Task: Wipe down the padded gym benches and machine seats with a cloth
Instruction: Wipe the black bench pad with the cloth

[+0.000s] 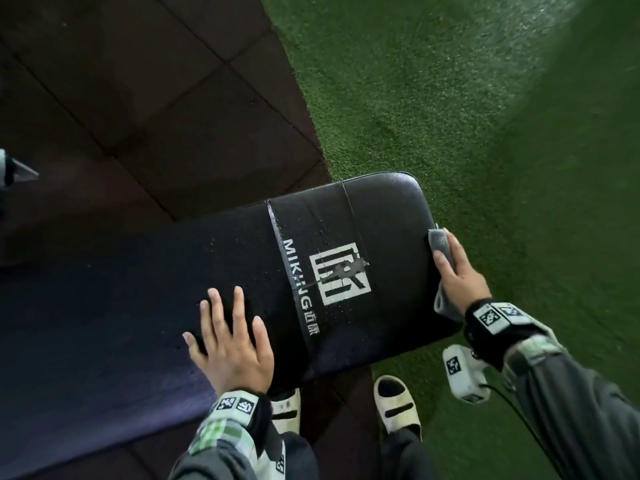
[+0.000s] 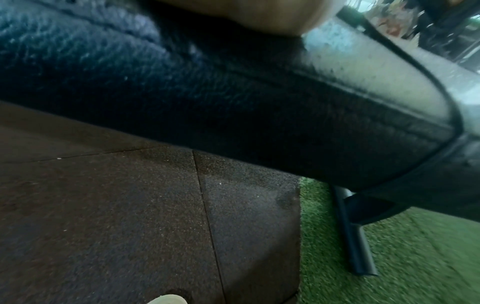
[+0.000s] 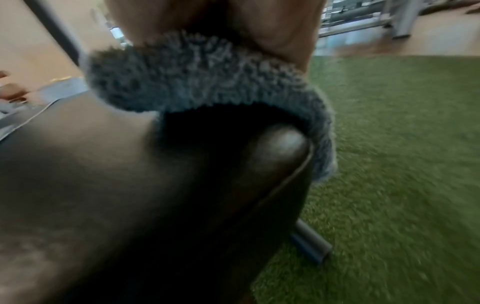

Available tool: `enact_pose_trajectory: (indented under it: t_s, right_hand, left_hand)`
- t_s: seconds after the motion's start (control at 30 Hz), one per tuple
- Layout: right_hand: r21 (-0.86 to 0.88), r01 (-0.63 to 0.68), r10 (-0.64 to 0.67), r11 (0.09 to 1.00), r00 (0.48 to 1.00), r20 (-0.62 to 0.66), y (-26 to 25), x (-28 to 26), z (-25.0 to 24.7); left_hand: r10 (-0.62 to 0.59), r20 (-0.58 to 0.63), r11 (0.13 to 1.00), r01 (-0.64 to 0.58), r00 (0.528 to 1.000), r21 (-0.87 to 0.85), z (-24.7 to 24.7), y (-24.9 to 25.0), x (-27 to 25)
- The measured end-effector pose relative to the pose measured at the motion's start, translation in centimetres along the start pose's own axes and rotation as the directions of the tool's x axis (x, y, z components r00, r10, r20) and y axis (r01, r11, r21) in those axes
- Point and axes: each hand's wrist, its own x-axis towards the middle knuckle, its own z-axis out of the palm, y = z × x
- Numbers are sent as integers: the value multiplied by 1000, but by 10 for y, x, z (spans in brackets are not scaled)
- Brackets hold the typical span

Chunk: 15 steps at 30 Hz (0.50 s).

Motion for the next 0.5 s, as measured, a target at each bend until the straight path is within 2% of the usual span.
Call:
enact_pose_trajectory:
  t_s: [0.1, 0.17, 0.3, 0.37, 0.43, 0.5]
  right_hand:
    - [17, -25, 27, 1000, 995, -100, 8, -11, 8]
    - [25, -9, 14, 1000, 980, -198, 22, -27, 20]
    - [188, -25, 103, 982, 904, -415, 37, -63, 52]
    - [258, -65, 176, 964, 884, -433, 36, -69, 61]
    - [311, -91, 225, 946, 875, -428, 36, -64, 62]
    - [370, -62, 237, 927, 862, -448, 39, -54, 57]
  left_hand:
    - [44, 65, 999, -44, 997, 1, -9, -9, 6]
    - [124, 127, 991, -130, 984, 39, -17, -25, 11]
    - [308, 225, 940, -332, 924, 77, -26, -59, 22]
    - [337, 242, 929, -364, 910, 75, -27, -66, 22]
    - [334, 226, 933, -355, 915, 58, -26, -67, 20]
    - [332, 210, 936, -348, 920, 45, -26, -66, 20]
